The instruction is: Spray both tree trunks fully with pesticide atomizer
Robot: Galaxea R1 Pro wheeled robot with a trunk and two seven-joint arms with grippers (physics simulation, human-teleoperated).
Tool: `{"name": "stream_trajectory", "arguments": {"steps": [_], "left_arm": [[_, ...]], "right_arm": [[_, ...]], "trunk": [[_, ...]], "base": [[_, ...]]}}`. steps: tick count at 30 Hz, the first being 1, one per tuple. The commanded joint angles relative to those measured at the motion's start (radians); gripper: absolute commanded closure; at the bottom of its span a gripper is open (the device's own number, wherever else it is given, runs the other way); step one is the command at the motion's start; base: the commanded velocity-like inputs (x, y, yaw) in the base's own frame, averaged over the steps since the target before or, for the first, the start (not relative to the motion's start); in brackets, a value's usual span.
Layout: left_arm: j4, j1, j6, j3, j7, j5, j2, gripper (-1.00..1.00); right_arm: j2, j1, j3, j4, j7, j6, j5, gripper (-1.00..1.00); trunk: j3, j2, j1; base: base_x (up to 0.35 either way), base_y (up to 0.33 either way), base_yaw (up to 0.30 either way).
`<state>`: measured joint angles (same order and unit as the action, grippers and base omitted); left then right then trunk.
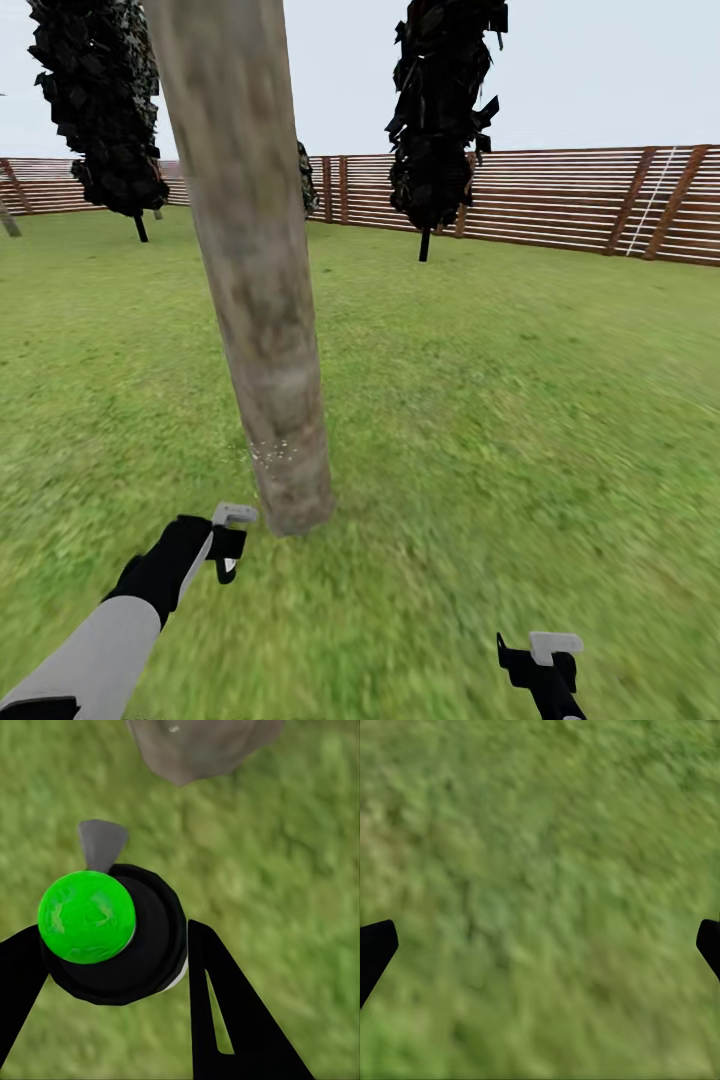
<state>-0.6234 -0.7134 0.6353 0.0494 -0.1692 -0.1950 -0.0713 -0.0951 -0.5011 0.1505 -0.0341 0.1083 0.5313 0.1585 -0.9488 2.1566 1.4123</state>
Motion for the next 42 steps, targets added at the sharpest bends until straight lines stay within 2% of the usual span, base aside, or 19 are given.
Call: {"name": "stream_trajectory", "arguments": {"steps": [1, 3, 8, 13, 19, 28, 37, 42], "left_arm": [[0.0, 0.001, 0.002, 0.004, -0.009, -0.011, 0.001, 1.0], [0.031, 0.001, -0.001, 0.005, -0.009, -0.011, 0.004, 1.0], [0.042, 0.001, -0.002, 0.006, -0.004, -0.011, 0.004, 1.0], [0.042, 0.002, -0.002, 0.004, 0.044, -0.01, 0.011, 1.0], [0.042, 0.002, -0.003, 0.005, 0.048, -0.007, 0.014, 1.0], [0.041, 0.002, -0.003, 0.007, 0.048, -0.003, 0.012, 1.0], [0.04, 0.001, -0.003, 0.008, 0.049, 0.0, 0.012, 1.0], [0.04, 0.002, -0.003, 0.009, 0.049, 0.001, 0.013, 1.0]], "right_arm": [[0.0, 0.0, 0.009, 0.0, 0.002, 0.003, 0.009, -1.0], [-0.001, 0.0, 0.009, 0.0, 0.002, 0.003, 0.009, -1.0], [-0.002, 0.0, 0.009, 0.0, 0.001, 0.003, 0.009, -1.0], [-0.002, 0.0, 0.009, 0.0, -0.003, 0.003, 0.006, -1.0], [-0.005, 0.0, 0.01, 0.0, -0.015, 0.003, 0.005, -1.0], [-0.002, 0.0, 0.011, 0.0, -0.014, 0.003, 0.006, -1.0], [-0.002, 0.0, 0.011, 0.0, -0.013, 0.003, 0.006, -1.0], [-0.002, 0.0, 0.011, 0.0, -0.013, 0.003, 0.006, -1.0]], "trunk": [[-0.001, 0.0, 0.0], [-0.001, 0.0, 0.0], [-0.001, 0.0, 0.0], [-0.001, 0.0, 0.0], [-0.001, 0.0, 0.0], [-0.001, 0.0, 0.0], [-0.001, 0.0, 0.0], [-0.001, 0.0, 0.0]], "base": [[0.0, 0.0, 0.019], [0.0, 0.0, 0.004], [0.091, -0.045, 0.0], [0.227, -0.155, 0.0], [0.194, -0.199, 0.0], [0.012, -0.272, 0.006], [0.0, -0.276, 0.218], [0.0, -0.278, 0.06]]}}
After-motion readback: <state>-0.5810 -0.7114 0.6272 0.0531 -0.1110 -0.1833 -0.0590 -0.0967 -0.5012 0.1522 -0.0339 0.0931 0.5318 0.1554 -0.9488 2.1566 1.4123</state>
